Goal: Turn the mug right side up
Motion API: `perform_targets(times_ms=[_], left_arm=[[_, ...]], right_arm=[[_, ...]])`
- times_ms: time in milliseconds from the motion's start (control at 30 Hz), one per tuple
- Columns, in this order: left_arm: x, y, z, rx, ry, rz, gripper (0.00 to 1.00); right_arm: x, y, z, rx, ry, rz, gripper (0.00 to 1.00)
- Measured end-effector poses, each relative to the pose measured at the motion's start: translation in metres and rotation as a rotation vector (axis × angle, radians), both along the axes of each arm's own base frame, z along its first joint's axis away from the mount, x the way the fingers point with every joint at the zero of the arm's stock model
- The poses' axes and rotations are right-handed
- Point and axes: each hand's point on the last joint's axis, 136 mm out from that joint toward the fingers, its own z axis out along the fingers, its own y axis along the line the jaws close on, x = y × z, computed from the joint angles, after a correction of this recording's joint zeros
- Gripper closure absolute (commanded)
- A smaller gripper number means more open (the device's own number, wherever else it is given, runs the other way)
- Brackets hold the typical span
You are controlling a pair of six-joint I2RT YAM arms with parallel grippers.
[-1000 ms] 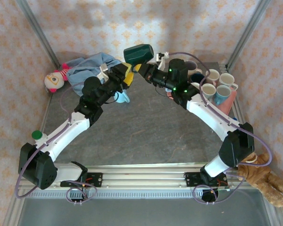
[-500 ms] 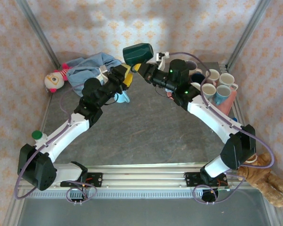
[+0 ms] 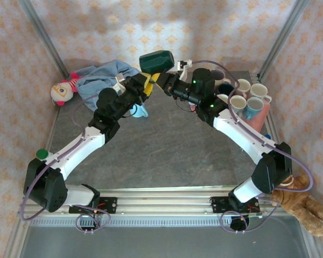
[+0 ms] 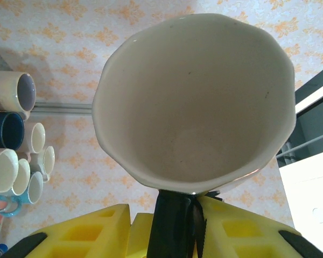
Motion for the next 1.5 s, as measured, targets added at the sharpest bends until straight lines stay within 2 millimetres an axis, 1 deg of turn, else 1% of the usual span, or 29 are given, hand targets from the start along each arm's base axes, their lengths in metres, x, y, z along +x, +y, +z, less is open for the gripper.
perform_targets(times_ms=[100,400,533,633,733,1000,1067,1167,1233,1333,1500], left_arm=[[0.0,0.0,0.0,0.0,-0.002,0.0,0.64],[0.002,-0.006,0.005,0.009,-0.009,-0.016,0.73],[0.002,-0.007,0.001,0.021,0.005,-0.019,0.8],[0.004,-0.008,-0.002,0.03,0.013,-0.023,0.89],[0.005,-0.009,-0.004,0.04,0.013,-0.025,0.99],[0.007,-0.007,-0.003,0.073,-0.013,-0.004,1.0],[0.007,-0.006,-0.002,0.092,-0.03,0.01,1.0],[0.007,-0.003,0.0,0.12,-0.058,0.028,1.0],[0.007,-0.002,0.003,0.131,-0.085,0.04,1.0],[0.006,0.001,0.007,0.14,-0.119,0.062,1.0],[0.008,0.006,0.006,0.17,-0.132,0.103,1.0]], right_arm=[[0.0,0.0,0.0,0.002,0.004,0.0,1.0],[0.001,0.001,-0.002,0.002,0.025,0.0,1.0],[0.002,0.002,-0.004,-0.005,0.037,0.0,1.0],[0.005,0.001,-0.006,-0.006,0.051,-0.008,1.0],[0.006,-0.001,-0.008,-0.012,0.058,-0.015,1.0],[0.008,-0.001,-0.009,-0.014,0.062,-0.023,1.0],[0.008,-0.001,-0.008,-0.013,0.06,-0.028,0.95],[0.008,0.0,-0.007,-0.005,0.056,-0.027,0.86],[0.007,0.001,-0.005,0.003,0.048,-0.026,0.76],[0.008,0.001,-0.003,0.003,0.024,-0.03,0.66],[0.008,0.002,-0.01,-0.006,0.014,-0.033,0.56]])
